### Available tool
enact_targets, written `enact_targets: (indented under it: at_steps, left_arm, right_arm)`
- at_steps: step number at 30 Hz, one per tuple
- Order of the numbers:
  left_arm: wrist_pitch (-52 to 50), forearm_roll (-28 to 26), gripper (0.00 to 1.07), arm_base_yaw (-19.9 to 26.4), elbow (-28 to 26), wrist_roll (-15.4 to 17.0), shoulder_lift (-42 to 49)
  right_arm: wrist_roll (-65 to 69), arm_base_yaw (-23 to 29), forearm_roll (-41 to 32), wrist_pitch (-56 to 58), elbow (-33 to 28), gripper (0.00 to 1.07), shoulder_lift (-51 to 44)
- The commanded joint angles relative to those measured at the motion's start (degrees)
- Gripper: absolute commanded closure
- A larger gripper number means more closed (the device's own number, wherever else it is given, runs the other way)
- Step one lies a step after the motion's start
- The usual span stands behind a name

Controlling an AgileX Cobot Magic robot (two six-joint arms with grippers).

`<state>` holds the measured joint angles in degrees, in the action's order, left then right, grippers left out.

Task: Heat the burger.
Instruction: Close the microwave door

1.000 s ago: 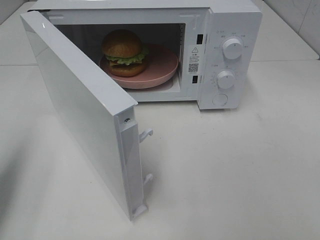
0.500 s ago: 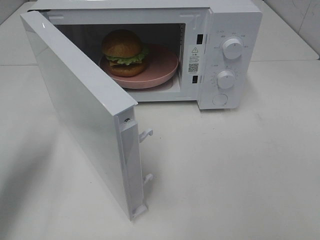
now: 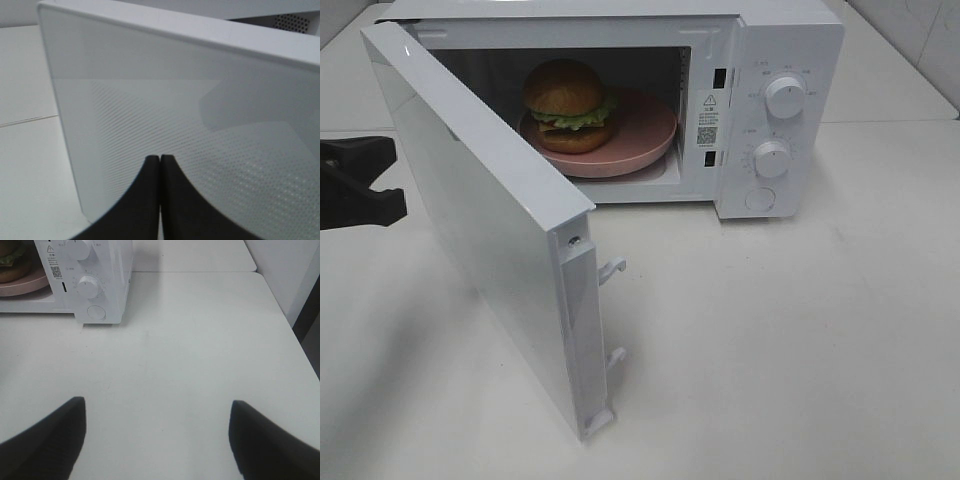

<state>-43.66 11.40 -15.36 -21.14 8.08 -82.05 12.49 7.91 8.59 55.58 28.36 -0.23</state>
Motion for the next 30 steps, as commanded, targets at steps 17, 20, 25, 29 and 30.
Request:
enact_targets:
  at_steps: [17,20,25,29,30]
  left_arm:
    - [-0.7,-11.9,1.07,-13.8,-12.9,-6.4,-13.6]
    - [-0.5,-13.0,1.07,-15.1,-15.3,-6.6,-15.2]
    - [1.5,-14.4,1.07,-16.9,-19.9,-7.0,-18.1]
    - [3.5,-16.3,1.07,-18.3,-23.5,-8.5,-20.2]
    - [3.8,-16.8,1.07,-19.1,-25.7,-9.3,-21.3]
  right_arm:
    - [-0.2,-0.3,-0.2,-0.2,-0.1,0.32,-1.5]
    - [-0.2,-0.3,-0.2,-0.2,-0.1,0.32,-1.5]
    - [-0.2,-0.3,-0.2,-0.2,-0.1,0.32,-1.5]
    - [-0.2,-0.3,-0.2,-0.2,-0.1,0.32,-1.5]
    - [-0.2,-0.3,-0.2,-0.2,-0.1,0.32,-1.5]
